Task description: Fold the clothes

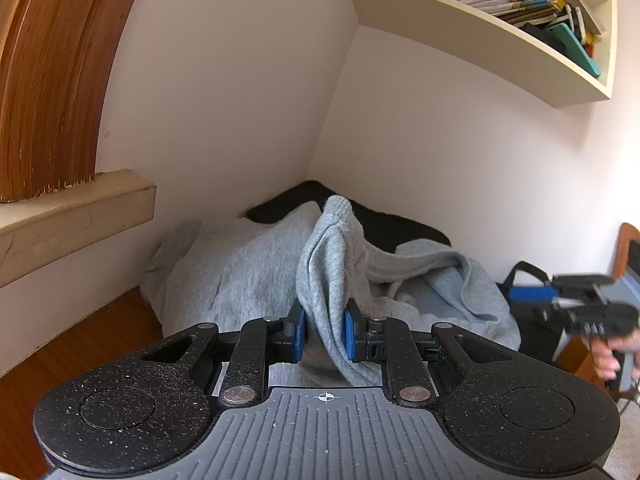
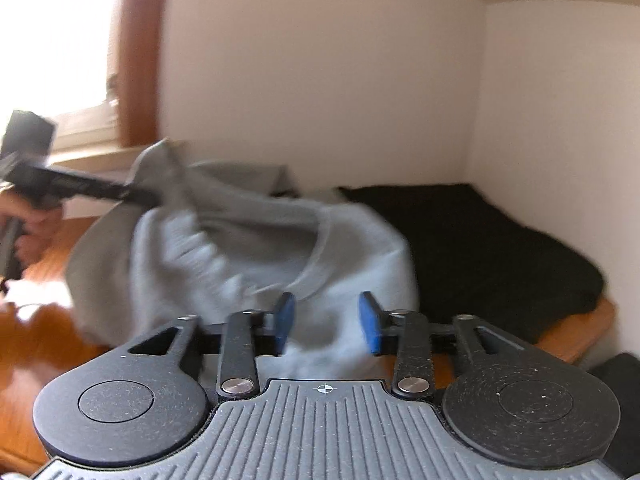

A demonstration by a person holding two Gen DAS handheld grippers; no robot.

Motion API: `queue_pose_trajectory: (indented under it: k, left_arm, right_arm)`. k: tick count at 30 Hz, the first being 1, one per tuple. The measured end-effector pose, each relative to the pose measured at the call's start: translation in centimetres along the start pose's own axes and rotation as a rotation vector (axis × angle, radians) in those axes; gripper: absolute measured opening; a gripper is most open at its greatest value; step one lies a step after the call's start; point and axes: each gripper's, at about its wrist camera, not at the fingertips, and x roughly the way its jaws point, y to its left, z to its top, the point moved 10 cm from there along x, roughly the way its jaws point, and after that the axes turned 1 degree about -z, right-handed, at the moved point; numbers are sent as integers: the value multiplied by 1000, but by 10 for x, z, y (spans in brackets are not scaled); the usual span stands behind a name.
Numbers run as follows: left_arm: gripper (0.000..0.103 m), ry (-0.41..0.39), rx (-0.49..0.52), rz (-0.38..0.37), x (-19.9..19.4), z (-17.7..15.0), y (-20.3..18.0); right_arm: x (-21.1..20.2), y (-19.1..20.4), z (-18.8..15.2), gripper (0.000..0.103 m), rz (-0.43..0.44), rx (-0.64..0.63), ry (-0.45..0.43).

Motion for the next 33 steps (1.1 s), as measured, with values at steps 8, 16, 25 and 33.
queue_pose_trajectory:
  k: [8,16,25,33]
  left_arm:
    - [19,3,7,-7,-1,-1,-2]
    - [43,-4,21,-49,-6,1,-10]
    - [55,3,99,-122,-6,3,-49]
    - [60,99,214,-26,23,10,-71]
  right_arm:
    - [44,33,-7,51,38,-28,42]
    - [19,8,11,7,-45,-27,-60]
    - [-23,-59,-6,7,-252,16,-101]
    - [-26,-55,-10,7,-233,37,-116]
